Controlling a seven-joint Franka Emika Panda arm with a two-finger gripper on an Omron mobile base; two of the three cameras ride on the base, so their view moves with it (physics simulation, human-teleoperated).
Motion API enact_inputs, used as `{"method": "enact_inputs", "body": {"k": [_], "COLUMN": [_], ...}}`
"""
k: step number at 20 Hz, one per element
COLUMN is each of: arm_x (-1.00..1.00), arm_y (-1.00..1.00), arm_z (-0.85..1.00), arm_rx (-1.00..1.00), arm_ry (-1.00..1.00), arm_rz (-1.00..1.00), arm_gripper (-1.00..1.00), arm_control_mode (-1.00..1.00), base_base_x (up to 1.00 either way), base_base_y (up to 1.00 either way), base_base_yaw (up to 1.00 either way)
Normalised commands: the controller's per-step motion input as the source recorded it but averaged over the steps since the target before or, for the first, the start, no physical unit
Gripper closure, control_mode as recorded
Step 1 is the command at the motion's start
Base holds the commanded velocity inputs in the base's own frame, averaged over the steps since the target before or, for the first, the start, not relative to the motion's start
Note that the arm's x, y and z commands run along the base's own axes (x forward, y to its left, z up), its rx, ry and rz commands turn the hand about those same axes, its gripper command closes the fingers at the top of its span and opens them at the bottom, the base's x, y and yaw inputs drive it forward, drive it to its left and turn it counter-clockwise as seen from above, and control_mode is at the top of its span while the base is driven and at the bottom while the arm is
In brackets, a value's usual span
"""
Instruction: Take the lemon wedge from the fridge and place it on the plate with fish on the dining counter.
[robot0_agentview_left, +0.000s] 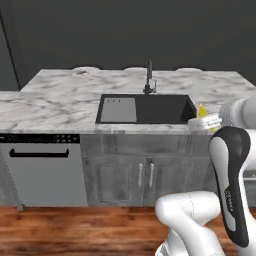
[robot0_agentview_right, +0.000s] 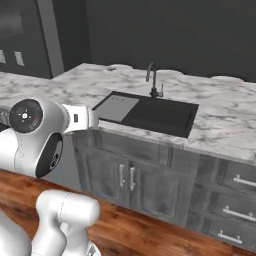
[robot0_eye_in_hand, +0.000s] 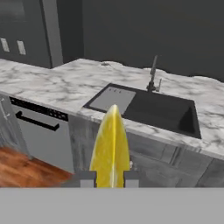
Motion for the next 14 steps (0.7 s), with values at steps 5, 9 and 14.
{"method": "enact_inputs", "body": {"k": [5,9,14], "arm_x": [0.0,0.0,0.0], "arm_y": [0.0,0.0,0.0], "arm_z": [0.0,0.0,0.0], "arm_rx": [0.0,0.0,0.0], "arm_ry": [0.0,0.0,0.0], "arm_rz": [0.0,0.0,0.0], "arm_gripper": [1.0,1.0,1.0], "arm_control_mode": [1.0,1.0,1.0], "base_base_x": [0.22,0.0,0.0], "base_base_y": [-1.0,-1.0,-1.0], "base_base_yaw": [-0.15,-0.16,-0.2]}}
